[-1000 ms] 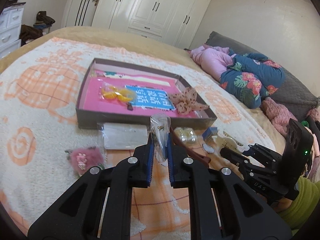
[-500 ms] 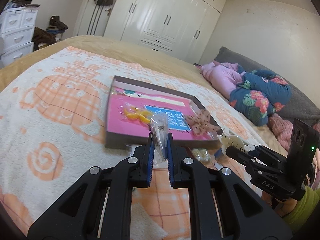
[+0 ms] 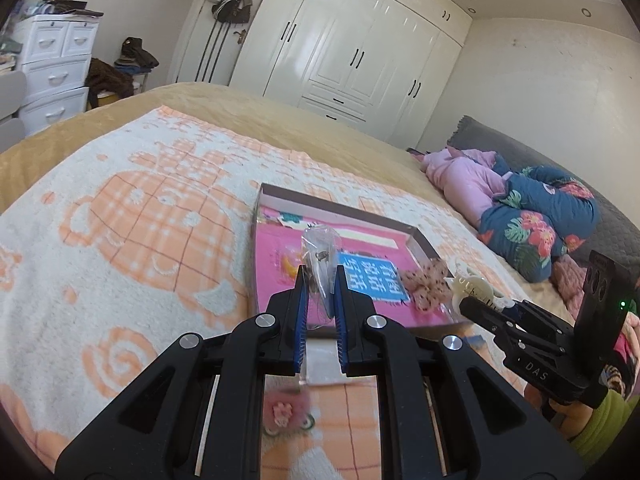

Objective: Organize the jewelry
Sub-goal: 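Drop the earring bag in the tray with the left while the right carries the white clip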

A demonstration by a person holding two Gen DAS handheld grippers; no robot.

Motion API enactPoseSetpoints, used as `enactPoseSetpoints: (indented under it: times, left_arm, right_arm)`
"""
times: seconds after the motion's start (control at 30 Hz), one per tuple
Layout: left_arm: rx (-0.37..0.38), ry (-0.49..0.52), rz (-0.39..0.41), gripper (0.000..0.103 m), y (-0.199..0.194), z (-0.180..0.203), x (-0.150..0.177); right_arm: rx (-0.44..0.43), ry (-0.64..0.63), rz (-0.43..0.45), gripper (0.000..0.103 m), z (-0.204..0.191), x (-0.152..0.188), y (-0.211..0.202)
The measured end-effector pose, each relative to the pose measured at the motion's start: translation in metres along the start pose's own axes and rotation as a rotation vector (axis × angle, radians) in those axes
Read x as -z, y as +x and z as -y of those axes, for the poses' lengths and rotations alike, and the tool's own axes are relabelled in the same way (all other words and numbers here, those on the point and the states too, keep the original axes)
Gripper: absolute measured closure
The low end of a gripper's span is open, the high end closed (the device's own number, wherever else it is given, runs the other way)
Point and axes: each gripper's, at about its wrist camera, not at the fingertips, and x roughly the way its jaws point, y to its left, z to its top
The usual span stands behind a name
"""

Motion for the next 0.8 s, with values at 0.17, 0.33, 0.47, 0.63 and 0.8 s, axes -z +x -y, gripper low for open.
enactPoseSetpoints:
  times: [0.17,0.33,0.47,0.63,0.8]
  left_arm:
    - [0.010,-0.010,-0.003,0.097,0.011,-0.001,-0.011]
    - [0.019,-0.013,-0.018,0.097,0.027,0.000,-0.018]
    - [0.023,-0.010,-0.027,0.097,0.038,0.002,-0.022]
    - [0.035,-0.001,-0.038,0.097,0.056,0.007,-0.030]
    - [0.034,0.028,-0.069,0.097,0.082,0.018,-0.036]
  right_arm:
    - [0.027,0.017,0.013,0.069,0.012,-0.011,0.009]
    - [0.055,0.021,0.019,0.069,0.023,-0.017,0.017]
    - [0.083,0.021,0.020,0.069,0.030,-0.021,0.024]
    - [0.117,0.031,0.002,0.069,0.039,-0.026,0.034]
    - [0.128,0.054,-0.005,0.069,0.048,-0.029,0.039]
